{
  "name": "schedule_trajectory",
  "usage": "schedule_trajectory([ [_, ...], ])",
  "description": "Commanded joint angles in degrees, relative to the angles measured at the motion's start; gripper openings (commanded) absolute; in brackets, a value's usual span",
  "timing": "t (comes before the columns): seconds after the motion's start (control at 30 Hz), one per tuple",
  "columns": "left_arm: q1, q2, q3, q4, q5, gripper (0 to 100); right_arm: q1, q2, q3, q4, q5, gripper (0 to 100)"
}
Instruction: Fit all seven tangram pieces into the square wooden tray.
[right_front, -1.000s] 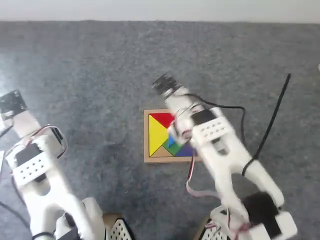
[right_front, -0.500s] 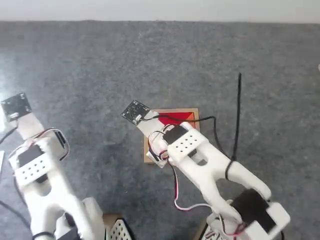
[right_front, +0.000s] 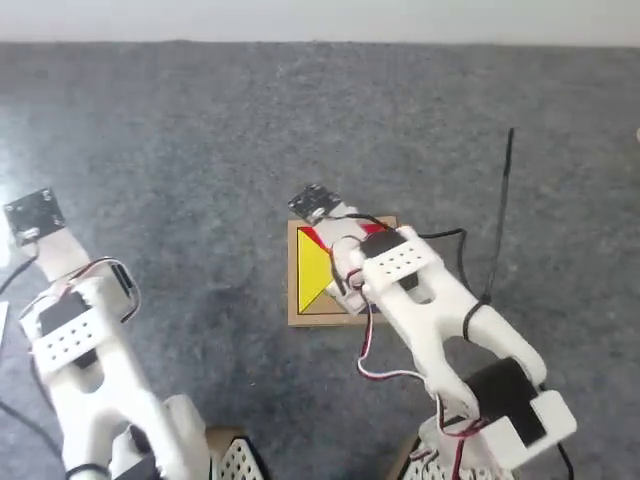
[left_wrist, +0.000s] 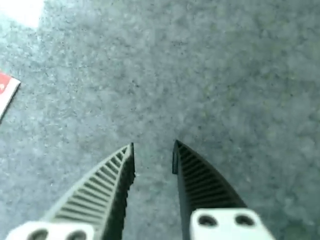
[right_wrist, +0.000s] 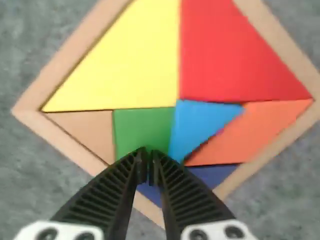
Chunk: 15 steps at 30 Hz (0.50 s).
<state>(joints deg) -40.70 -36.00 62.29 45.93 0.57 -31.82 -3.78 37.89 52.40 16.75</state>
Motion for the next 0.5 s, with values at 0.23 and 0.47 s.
schedule_trajectory([
  [0.23, 0.3, 0.0, -0.6, -1.6, -1.1, 13, -6.5, -12.5, -3.3, 2.2, 0.3, 1.7],
  [0.47, 0.3, 0.0, -0.5, -1.6, -1.1, 13, 3.1, -5.0, -3.3, -1.2, 0.7, 1.9],
])
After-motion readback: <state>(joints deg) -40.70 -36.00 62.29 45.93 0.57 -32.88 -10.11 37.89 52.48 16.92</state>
